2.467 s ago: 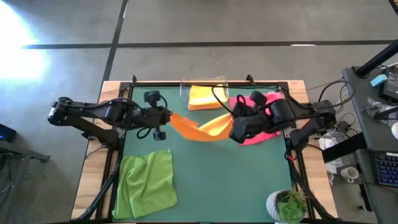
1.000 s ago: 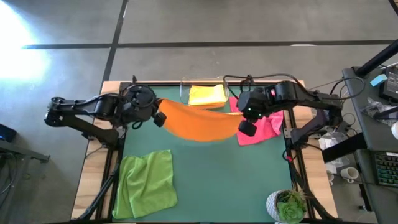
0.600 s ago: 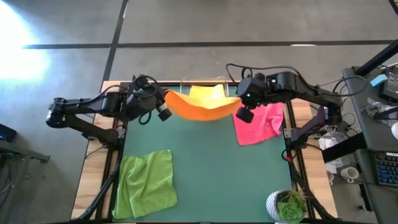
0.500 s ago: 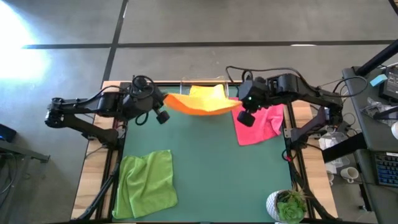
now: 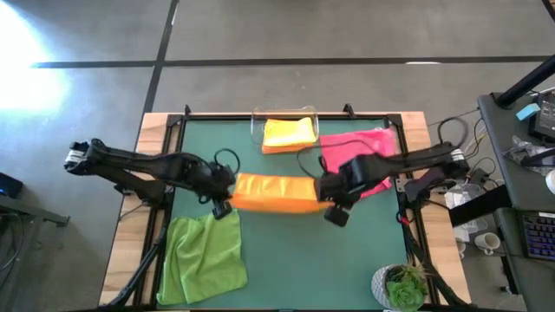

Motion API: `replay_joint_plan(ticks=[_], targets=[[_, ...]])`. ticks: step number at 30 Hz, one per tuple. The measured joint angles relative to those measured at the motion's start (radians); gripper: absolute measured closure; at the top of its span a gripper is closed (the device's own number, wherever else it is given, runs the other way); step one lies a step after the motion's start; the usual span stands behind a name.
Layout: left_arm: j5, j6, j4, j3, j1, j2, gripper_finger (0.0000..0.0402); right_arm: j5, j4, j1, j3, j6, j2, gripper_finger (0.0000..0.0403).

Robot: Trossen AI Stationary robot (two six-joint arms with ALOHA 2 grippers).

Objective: Fold microfiber towels
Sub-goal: Fold the orange microfiber cloth

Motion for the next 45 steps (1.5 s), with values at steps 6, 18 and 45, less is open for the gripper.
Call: replay_joint_plan(ticks=[6, 18, 45], targets=[[0.113, -0.003, 0.097, -0.108, -0.002, 0.026, 0.0401, -0.036, 0.06, 0.057, -0.107, 0.147, 0.061, 0.0394], [-0.004, -0.027, 0.132, -0.147, 0.004, 0.153, 0.0402, 0.029, 0.11, 0.058, -0.147, 0.221, 0.184, 0.0394], [-0.24, 0.086, 0.251, -0.137, 0.127, 0.41, 0.0402, 0.213, 0.241, -0.121, -0.335, 0.163, 0.197, 0.0394]])
